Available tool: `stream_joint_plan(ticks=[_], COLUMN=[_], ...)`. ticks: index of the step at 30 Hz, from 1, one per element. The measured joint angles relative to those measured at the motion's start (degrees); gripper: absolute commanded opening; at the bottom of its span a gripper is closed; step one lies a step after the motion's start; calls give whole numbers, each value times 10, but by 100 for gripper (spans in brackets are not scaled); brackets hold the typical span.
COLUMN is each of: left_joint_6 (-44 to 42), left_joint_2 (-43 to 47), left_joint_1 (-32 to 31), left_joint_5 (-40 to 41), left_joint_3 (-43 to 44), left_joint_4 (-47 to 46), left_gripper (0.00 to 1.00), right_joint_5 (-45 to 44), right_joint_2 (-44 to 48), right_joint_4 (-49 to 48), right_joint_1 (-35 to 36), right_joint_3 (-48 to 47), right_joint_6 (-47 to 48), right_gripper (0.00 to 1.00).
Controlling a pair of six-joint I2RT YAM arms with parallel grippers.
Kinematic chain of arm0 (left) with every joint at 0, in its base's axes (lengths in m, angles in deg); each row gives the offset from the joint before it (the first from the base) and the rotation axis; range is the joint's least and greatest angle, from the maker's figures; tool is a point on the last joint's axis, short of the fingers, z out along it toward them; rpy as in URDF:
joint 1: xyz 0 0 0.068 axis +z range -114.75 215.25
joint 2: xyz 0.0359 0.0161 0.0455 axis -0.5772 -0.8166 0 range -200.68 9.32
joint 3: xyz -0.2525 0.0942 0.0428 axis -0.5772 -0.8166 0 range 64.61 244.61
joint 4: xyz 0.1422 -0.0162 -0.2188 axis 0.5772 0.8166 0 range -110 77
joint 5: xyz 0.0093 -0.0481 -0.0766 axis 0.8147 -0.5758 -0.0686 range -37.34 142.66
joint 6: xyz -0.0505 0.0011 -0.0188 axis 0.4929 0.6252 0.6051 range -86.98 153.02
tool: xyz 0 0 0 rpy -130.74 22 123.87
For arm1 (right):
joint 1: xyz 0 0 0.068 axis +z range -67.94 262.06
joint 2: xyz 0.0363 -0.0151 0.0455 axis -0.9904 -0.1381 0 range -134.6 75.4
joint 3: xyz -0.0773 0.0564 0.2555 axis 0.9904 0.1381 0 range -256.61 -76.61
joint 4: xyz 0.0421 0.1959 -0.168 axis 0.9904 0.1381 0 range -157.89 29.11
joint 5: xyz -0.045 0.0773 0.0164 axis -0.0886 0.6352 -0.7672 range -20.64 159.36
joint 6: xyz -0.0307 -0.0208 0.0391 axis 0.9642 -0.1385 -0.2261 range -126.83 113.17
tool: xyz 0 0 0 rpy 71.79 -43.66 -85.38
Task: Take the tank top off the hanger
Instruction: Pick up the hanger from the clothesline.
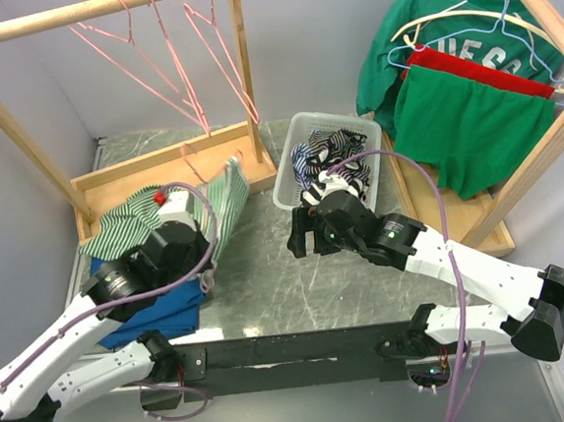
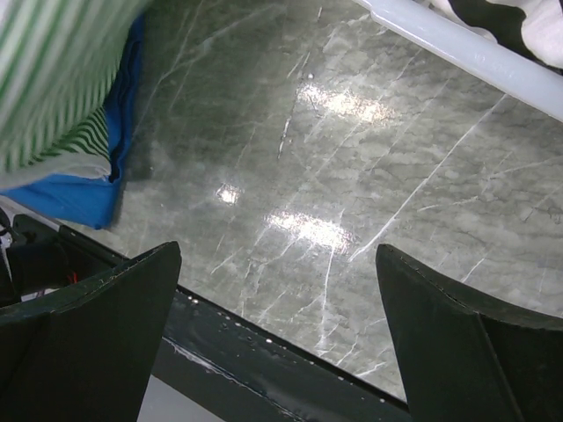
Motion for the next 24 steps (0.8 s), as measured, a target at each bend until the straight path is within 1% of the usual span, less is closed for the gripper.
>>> stream_joint_plan(ticks=[8,14,16,20,24], left_joint_6=[13,13,14,17,17], left_joint_2=[-41,-115,-131,-132,-113], left_joint_1=[-83,-188,-210,-227,-229], left_joint_5=[16,59,72,77,77], left_joint_3=[4,60,75,94,110], left_joint_4=[16,19,21,29,36], left_gripper=[1,1,1,1,1], right_joint_5=[-4,-13,-16,-11,23], right_joint_2=[0,2,6,41,90], right_joint_4=[0,1,0,-12,-52], right_joint_1=[0,-10,-20,-64,-119], right_joint_3=[0,2,5,41,97], right_joint_6=[-5,-19,-27,-49,-71], right_gripper=[100,100,99,95,91])
